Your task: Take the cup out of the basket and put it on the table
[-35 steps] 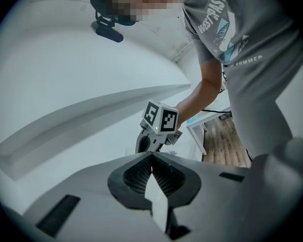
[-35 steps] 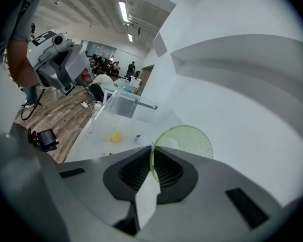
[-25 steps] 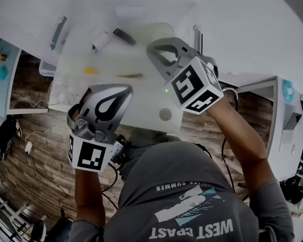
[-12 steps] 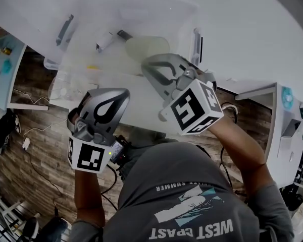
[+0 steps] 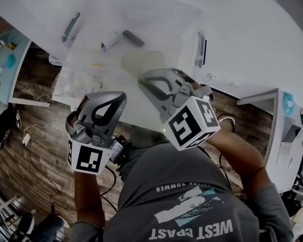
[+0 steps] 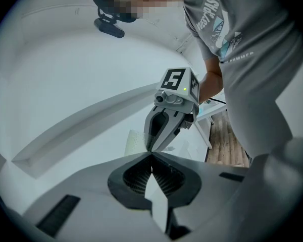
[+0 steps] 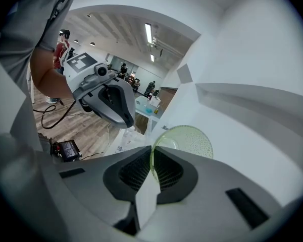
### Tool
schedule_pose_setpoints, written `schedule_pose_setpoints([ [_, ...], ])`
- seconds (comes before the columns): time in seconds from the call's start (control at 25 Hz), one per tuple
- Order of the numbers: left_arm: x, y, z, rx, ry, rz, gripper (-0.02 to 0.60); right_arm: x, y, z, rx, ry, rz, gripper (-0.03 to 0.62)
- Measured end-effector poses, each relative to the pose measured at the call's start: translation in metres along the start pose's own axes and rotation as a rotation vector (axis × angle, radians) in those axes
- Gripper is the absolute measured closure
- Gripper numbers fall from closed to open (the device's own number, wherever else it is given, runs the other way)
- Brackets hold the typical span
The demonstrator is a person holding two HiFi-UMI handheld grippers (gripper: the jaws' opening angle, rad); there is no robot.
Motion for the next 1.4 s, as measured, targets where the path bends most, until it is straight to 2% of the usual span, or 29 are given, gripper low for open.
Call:
schedule_pose_setpoints([
  [0.36,-0.017,-0.012,0.007,-0.022,0.029,-0.051,0.572,0.012,-0.007,-0.032,-0.003,0.077,-0.001,0.566],
  [0.72,-0.034,-0.024,0.016,-0.068,0.088,-0.068,0.572,0.027,-0.027,-0.066,0.011,0.157,-0.03,0.566],
  [1.0,-0.037,-0.034,0.022,-0.082,0.08,-0.115,0.572,0.038,-0.052,-0.088,0.032,0.218,-0.069,0.566],
  [1.4,-0.035,-0.053,0.032,-0.14,0.107,-0.126,0.572,0.051,-0.09,-0.102,0.067,0.269,-0.126,0.566],
])
Point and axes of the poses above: the fingertips, and each gripper's own axes: x forward along the fingers, z to its right, y out of its top, the point moved 3 cm from there along -x, backward along the fingers, and after that the axes turned 11 degrees about z, right-handed, at the moved point
